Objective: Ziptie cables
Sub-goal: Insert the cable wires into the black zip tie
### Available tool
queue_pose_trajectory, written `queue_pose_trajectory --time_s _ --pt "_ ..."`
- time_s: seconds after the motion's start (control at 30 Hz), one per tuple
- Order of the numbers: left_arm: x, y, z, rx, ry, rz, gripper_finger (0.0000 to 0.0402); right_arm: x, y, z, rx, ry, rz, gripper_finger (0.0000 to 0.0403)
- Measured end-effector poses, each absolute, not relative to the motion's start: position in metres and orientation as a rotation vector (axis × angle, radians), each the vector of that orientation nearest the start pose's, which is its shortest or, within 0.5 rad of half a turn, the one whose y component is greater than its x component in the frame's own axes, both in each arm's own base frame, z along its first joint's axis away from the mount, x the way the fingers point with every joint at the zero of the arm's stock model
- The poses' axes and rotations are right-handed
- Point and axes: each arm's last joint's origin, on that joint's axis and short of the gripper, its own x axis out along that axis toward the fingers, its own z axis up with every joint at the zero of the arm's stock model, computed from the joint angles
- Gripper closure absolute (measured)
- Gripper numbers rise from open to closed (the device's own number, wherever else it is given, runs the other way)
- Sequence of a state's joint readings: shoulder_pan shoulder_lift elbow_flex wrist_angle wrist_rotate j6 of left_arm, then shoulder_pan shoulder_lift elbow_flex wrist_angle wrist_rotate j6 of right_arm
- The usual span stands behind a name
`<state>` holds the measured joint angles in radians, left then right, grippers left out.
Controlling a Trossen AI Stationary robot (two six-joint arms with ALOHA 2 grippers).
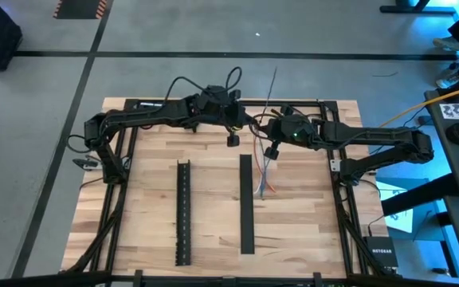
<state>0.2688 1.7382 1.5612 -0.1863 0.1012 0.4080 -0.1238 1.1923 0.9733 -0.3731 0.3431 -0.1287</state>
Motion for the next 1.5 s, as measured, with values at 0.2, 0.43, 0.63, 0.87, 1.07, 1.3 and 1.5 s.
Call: queue_pose_trajectory --time_s 0.2,0.43,0.63,0.87,1.07,1.3,1.5 --pt "0.391 0.108 0.345 0.357 0.412 0.159 0.0401 0.253 -0.040 0.304 -0.183 0.581 -0.392 0.0403" --pt "0.392 0.109 0.346 0.367 0.398 0.168 0.0401 0.253 -0.041 0.305 -0.211 0.584 -0.397 0.0403" --pt "0.392 0.113 0.349 0.381 0.373 0.230 0.0401 0.253 -0.041 0.306 -0.222 0.576 -0.407 0.0403" --pt "0.394 0.114 0.345 0.362 0.376 0.203 0.0401 0.252 -0.042 0.307 -0.292 0.595 -0.440 0.0403" --pt "0.394 0.117 0.340 0.280 0.378 0.105 0.0401 0.253 -0.044 0.310 -0.362 0.577 -0.479 0.0403" --pt "0.399 0.113 0.333 0.322 0.403 0.096 0.0401 0.256 -0.043 0.313 -0.290 0.513 -0.453 0.0403" --pt "0.411 0.117 0.308 0.273 0.473 0.094 0.0401 0.254 -0.043 0.308 -0.241 0.549 -0.439 0.0403"
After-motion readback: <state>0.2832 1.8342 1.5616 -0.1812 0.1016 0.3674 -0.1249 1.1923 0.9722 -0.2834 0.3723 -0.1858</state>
